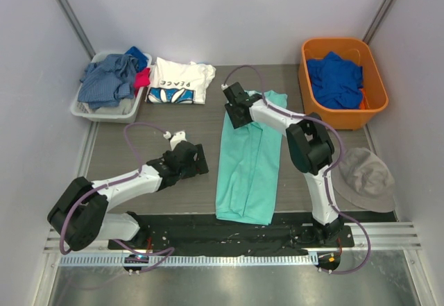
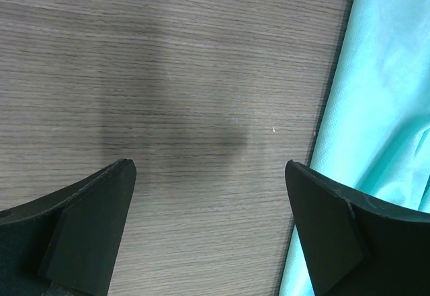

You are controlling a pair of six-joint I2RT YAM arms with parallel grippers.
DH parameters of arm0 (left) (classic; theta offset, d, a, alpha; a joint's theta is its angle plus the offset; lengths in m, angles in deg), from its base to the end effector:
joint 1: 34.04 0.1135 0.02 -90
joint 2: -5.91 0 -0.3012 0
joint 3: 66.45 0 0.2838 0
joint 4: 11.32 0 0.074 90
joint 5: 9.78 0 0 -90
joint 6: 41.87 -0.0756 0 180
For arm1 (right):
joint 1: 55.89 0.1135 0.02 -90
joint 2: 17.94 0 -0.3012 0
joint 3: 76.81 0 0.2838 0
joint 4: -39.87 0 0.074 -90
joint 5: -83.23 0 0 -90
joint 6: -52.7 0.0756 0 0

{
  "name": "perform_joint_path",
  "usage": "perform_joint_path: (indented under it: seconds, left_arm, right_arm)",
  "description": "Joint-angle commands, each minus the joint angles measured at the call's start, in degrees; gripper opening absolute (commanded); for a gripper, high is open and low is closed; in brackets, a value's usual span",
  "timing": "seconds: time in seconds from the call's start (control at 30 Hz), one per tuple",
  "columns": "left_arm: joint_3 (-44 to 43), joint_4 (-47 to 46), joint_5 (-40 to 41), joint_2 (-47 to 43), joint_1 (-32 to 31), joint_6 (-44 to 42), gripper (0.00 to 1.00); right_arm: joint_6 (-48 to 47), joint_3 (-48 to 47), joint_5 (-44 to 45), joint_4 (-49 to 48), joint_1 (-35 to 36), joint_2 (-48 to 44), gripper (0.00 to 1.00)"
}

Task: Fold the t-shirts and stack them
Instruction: Fold the tshirt

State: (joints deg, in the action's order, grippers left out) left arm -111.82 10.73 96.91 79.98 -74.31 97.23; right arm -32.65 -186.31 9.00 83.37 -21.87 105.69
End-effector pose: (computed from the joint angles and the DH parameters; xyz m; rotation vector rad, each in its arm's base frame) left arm 0.2268 -0.1637 0.1535 -0.3144 2.4176 -0.3566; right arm 0.4596 0.2854 0.1711 -0.5408 2.4633 -0.0872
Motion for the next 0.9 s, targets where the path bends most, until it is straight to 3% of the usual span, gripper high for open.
perform_joint_path:
  seconds: [0.0,0.37,0.7,0.87]
  left_arm:
    - [0.30,-1.58,0.63,-0.59,-0.25,0.12,1.00]
    - [0.47,-1.58,0.80,-0.41,-0.16,-0.06,1.00]
    - [1.17,-1.32,1.07,-1.29,-0.16,0.03,1.00]
    - [1.35,-1.15,1.07,-1.64,-0.16,0.12,1.00]
  right_arm:
    - [-0.51,-2.55,0.49,-0.79,0.17,1.26,0.47]
    - [-0.60,-2.99,1.46,-1.23,0.08,3.02,0.46]
    - [0.10,-2.46,2.95,-1.84,-0.53,2.76,0.02]
    - [1.59,-0.45,5.49,-3.16,-0.71,-0.32,0.01]
